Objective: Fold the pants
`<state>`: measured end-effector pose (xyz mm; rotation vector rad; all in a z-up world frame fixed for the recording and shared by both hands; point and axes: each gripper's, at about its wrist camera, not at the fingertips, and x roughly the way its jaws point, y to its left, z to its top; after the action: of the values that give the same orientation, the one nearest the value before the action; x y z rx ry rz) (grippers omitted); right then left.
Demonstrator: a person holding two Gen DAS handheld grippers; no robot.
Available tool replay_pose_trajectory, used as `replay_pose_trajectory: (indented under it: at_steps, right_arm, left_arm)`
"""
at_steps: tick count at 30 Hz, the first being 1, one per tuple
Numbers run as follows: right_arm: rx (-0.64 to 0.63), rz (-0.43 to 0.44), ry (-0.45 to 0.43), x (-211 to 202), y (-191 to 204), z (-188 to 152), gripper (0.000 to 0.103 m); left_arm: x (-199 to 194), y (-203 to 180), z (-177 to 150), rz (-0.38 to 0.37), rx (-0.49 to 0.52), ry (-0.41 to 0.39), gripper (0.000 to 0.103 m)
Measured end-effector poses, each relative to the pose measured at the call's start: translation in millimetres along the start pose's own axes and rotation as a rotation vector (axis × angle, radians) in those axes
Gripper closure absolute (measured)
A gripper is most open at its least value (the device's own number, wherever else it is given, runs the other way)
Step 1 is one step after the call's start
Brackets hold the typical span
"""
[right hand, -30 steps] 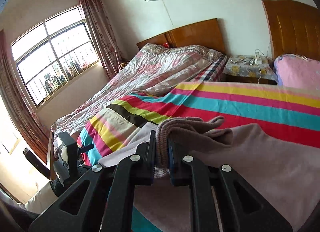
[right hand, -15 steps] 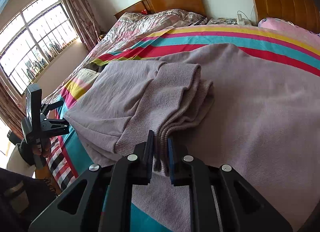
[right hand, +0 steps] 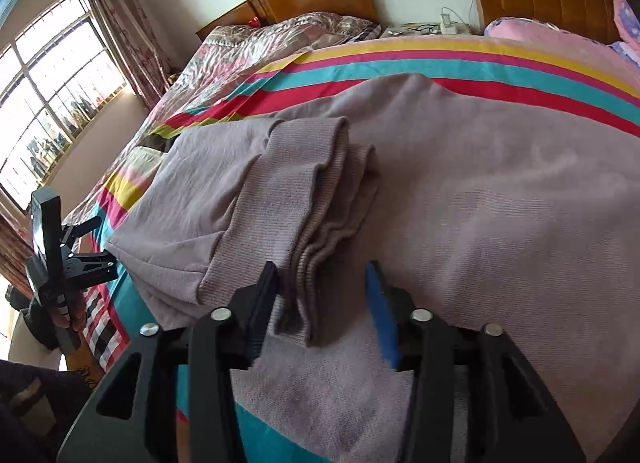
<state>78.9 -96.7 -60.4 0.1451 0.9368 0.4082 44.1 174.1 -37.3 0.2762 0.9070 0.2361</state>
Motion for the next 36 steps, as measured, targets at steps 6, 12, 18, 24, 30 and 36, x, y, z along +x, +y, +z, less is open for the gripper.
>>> replay_pose_trajectory:
  at_steps: [6, 12, 18, 24, 30, 36]
  right_arm:
    - [-0.163, 0.017, -0.147, -28.9, 35.1, 36.5, 0.036]
    - [-0.259, 0.046, 0.031, 53.7, 45.4, 62.1, 0.032]
    - [-0.187, 0.121, 0.009, 49.6, 25.1, 66.7, 0.03]
    - [-0.199, 0.09, -0.011, 45.2, 30.6, 63.5, 0.03]
    - [-0.225, 0.069, -0.051, 27.7, 45.2, 63.5, 0.028]
    - [-0.306, 0.065, -0.043, 14.2, 57.3, 44.9, 0.028]
  left_arm:
    - [0.5, 0.3, -1.3, -0.002, -0.013, -0.011, 0.001]
    - [-4.3, -0.5, -2.4, -0.003, 0.012, -0.002, 0.001]
    - [-24.4, -3.0, -14.5, -0.036, 0.158, 0.026, 0.001]
    - [-58.2, 1.1, 13.6, -0.063, 0.168, -0.048, 0.001]
    - [-51.9, -29.3, 91.2, -0.208, 0.051, -0.178, 0.001]
    - [-0.2, -94.0, 146.5, -0.312, 0.123, -0.16, 0.001]
